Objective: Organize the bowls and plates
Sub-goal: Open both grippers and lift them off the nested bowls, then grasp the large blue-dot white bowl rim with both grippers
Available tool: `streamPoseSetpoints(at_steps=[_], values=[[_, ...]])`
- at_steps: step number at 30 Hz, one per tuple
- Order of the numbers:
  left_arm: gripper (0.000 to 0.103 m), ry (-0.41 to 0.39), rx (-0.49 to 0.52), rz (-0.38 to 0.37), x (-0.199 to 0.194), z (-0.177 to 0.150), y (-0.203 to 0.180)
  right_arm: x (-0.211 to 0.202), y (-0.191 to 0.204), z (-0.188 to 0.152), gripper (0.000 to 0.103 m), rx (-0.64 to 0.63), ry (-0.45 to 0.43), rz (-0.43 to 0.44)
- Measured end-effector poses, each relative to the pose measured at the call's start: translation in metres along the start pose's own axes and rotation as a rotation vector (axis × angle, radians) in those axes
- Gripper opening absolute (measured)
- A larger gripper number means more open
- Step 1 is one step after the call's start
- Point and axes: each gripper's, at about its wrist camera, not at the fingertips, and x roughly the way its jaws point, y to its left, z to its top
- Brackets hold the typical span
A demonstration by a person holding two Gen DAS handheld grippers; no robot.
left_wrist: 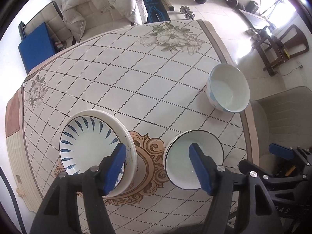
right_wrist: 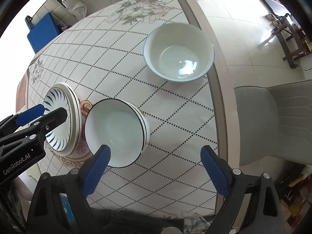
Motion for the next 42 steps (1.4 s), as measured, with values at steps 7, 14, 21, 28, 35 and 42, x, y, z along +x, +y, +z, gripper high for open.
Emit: streamPoseSetpoints(at_steps=[7, 14, 21, 28, 35, 42], values=[[0.065, -0.022, -0.013, -0.019, -0.011, 0.031, -0.011, -0.040, -0.019, 0.024, 0.095, 0.027, -0.098, 0.010], [0.065, 0.044, -0.005, -0.066, 0.020, 0.084, -0.029, -0.034, -0.044, 0.069, 0.095, 0.098, -0.101, -0.005], [0.061, 0.092, 0.064, -0.095, 0.063, 0.125, -0.059, 0.002, -0.080, 0.106, 0.095, 0.164, -0.073, 0.013], [0.032, 0.207, 0.157, -0.165, 0.107, 0.136, -0.093, 0.039, -0.102, 0.129, 0.067, 0.215, -0.017, 0.077], [0.016, 0.284, 0.195, -0.180, 0.135, 0.134, -0.109, 0.067, -0.106, 0.137, 0.022, 0.223, 0.066, 0.088], [0.008, 0.300, 0.143, -0.208, 0.141, 0.131, -0.108, 0.082, -0.106, 0.137, 0.007, 0.249, 0.114, 0.082]])
